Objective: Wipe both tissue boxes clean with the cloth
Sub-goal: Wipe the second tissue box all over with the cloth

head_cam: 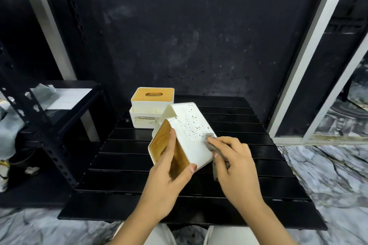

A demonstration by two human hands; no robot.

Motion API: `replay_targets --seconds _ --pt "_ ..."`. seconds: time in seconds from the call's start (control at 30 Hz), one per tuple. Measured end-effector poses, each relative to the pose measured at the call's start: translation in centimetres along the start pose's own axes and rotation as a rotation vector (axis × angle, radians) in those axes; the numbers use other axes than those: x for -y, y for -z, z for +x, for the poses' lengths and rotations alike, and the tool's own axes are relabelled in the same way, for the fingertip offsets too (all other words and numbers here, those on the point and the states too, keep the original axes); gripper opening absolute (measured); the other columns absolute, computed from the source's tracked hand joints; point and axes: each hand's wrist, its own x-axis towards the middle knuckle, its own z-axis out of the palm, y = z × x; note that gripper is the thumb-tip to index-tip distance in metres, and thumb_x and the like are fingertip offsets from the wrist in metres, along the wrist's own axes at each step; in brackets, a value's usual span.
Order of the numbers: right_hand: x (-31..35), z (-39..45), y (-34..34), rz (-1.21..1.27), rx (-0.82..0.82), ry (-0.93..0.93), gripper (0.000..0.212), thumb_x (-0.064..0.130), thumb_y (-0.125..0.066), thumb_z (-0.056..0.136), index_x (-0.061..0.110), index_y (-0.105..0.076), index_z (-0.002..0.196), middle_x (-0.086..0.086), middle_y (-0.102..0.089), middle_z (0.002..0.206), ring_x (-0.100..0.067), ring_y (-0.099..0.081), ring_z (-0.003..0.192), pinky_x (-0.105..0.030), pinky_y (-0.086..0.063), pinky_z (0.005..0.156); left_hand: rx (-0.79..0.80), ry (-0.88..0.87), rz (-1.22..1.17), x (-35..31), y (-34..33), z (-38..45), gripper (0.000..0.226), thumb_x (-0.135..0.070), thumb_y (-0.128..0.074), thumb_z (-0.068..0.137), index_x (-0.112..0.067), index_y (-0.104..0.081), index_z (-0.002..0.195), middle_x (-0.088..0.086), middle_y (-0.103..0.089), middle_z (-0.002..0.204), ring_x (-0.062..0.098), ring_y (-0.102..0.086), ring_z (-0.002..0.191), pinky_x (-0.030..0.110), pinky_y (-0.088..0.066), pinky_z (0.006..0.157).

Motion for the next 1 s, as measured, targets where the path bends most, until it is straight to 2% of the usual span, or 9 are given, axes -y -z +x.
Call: replay_targets --seconds 0.1,0.2,0.43,0.53,0.67,0.77,0.93,1.0 --pt "1.9 -0.8 0.1 0.010 0.051 0.114 0.037 0.026 -0.043 0.086 0.038 -0.056 0.118 0.024 -0.052 0.112 -0.005 -0.045 0.094 -0.036 -0.051 0.071 0.018 -0.006 -0.025 0.0 0.0 0.1 0.081 -0.053 -0.060 0.071 -0.066 -0.012 0.135 -0.033 -0.042 0.138 -0.006 -0.043 0.127 0.025 -0.039 0.106" --pt "2.1 -0.6 0.1 0.016 0.104 0.152 0.038 0.028 -0.041 0.086 0.040 -0.054 0.120 0.024 -0.051 0.113 -0.003 -0.045 0.098 -0.034 -0.051 0.073 0.020 0.003 -0.044 0.1 0.1 0.1 0.080 -0.051 -0.061 0.070 -0.068 -0.014 0.132 -0.035 -0.044 0.135 -0.007 -0.045 0.126 0.024 -0.040 0.104" --pt "-0.9 0.7 0.2 -0.017 0.026 -0.047 0.041 0.009 -0.059 0.086 0.036 -0.060 0.117 0.019 -0.054 0.108 -0.008 -0.044 0.089 -0.041 -0.050 0.072 -0.001 0.012 0.007 0.0 0.1 0.0 0.083 -0.038 -0.061 0.077 -0.075 -0.005 0.127 -0.030 -0.036 0.142 -0.012 -0.039 0.126 0.005 -0.037 0.093" --pt "1.2 -0.1 0.0 -0.039 0.034 0.070 0.040 0.015 -0.054 0.086 0.039 -0.057 0.117 0.020 -0.054 0.109 -0.009 -0.046 0.090 -0.038 -0.050 0.069 -0.005 0.006 0.011 -0.1 0.1 0.1 0.084 -0.035 -0.061 0.077 -0.074 -0.007 0.129 -0.029 -0.040 0.140 -0.008 -0.043 0.125 0.011 -0.039 0.097" --pt "2.3 -0.4 -0.1 -0.042 0.105 0.156 0.037 0.025 -0.047 0.085 0.041 -0.054 0.118 0.023 -0.053 0.112 -0.006 -0.048 0.095 -0.034 -0.050 0.071 -0.007 0.022 0.000 0.1 0.2 0.1 0.085 -0.030 -0.060 0.078 -0.070 -0.007 0.131 -0.021 -0.048 0.137 -0.006 -0.049 0.122 0.007 -0.040 0.092" --pt "0.5 0.5 -0.1 -0.023 0.082 0.075 0.038 0.018 -0.054 0.086 0.039 -0.057 0.117 0.023 -0.053 0.109 -0.005 -0.045 0.093 -0.036 -0.050 0.070 -0.015 0.042 0.008 0.3 0.3 0.0 0.088 -0.031 -0.061 0.077 -0.067 -0.005 0.135 -0.017 -0.046 0.139 -0.007 -0.047 0.121 0.003 -0.039 0.088" --pt "-0.9 1.0 0.3 -0.021 0.061 -0.048 0.040 0.012 -0.058 0.088 0.038 -0.059 0.118 0.032 -0.045 0.103 -0.003 -0.043 0.094 -0.038 -0.049 0.076 0.000 0.033 0.000 0.1 0.5 0.2 0.099 -0.035 -0.065 0.072 -0.063 0.003 0.137 -0.035 -0.030 0.138 -0.019 -0.039 0.118 0.000 -0.038 0.082" --pt "-0.8 0.8 0.4 -0.034 0.058 -0.048 0.039 0.012 -0.058 0.088 0.037 -0.059 0.119 0.034 -0.045 0.103 -0.002 -0.042 0.096 -0.036 -0.049 0.076 0.019 0.046 -0.040 -0.2 0.7 0.3 0.099 -0.041 -0.069 0.074 -0.067 0.004 0.135 -0.035 -0.032 0.137 -0.017 -0.040 0.120 0.002 -0.040 0.082"
